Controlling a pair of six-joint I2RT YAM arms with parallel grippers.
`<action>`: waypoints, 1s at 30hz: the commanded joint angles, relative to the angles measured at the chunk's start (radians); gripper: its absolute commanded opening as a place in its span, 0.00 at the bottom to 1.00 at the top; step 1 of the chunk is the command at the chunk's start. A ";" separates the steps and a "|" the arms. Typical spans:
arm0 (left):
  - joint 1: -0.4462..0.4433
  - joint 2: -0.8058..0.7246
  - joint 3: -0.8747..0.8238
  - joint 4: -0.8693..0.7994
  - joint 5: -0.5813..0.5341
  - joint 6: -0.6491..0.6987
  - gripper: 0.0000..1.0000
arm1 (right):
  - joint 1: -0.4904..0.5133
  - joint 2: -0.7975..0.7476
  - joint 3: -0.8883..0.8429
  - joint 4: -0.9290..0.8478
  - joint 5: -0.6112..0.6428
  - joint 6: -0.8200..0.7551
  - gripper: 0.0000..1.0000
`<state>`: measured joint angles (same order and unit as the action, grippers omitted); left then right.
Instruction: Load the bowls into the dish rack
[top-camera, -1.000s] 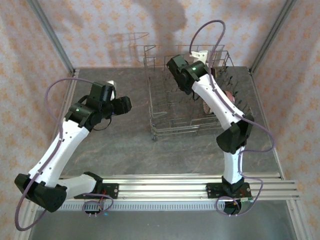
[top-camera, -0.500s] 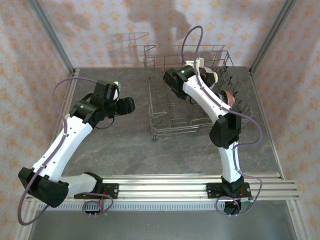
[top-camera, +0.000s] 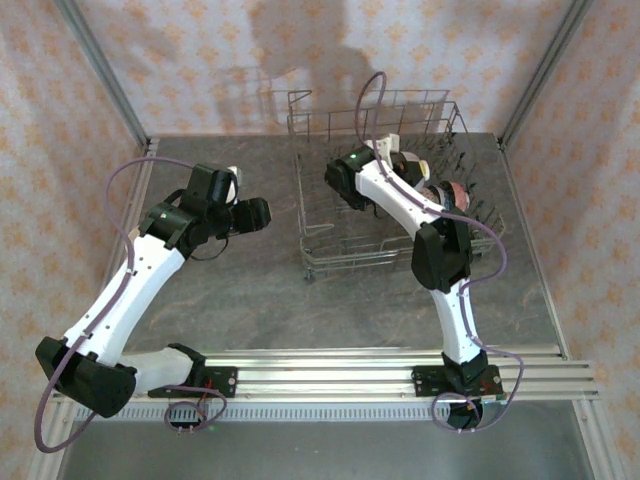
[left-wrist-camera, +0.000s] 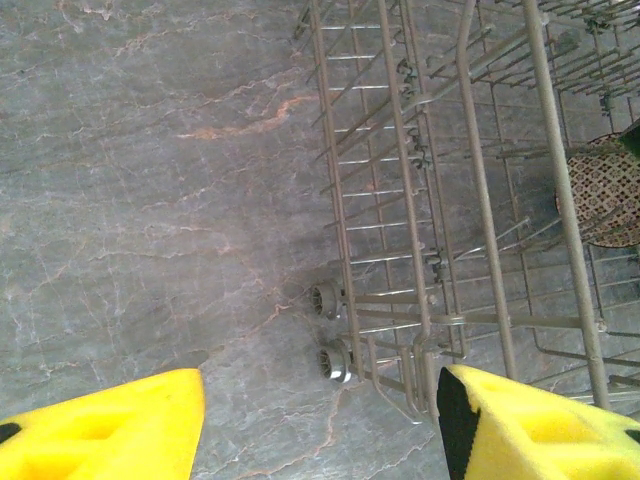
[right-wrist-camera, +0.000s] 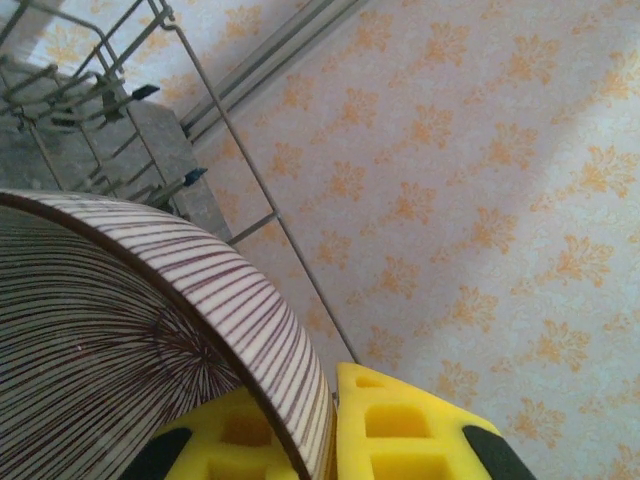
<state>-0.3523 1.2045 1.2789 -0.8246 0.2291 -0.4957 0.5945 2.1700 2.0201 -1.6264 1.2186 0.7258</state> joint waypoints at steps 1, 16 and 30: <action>0.004 -0.012 -0.018 0.007 0.012 0.025 0.64 | -0.004 -0.032 -0.036 -0.149 0.035 0.057 0.09; 0.004 -0.043 -0.057 0.030 0.015 0.002 0.64 | -0.014 -0.029 -0.133 -0.148 0.040 0.080 0.09; 0.004 -0.043 -0.068 0.045 0.021 -0.004 0.64 | -0.007 0.001 -0.146 -0.153 0.021 0.029 0.09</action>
<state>-0.3523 1.1774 1.2217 -0.8017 0.2394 -0.4973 0.5938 2.1700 1.8885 -1.6272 1.2171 0.7620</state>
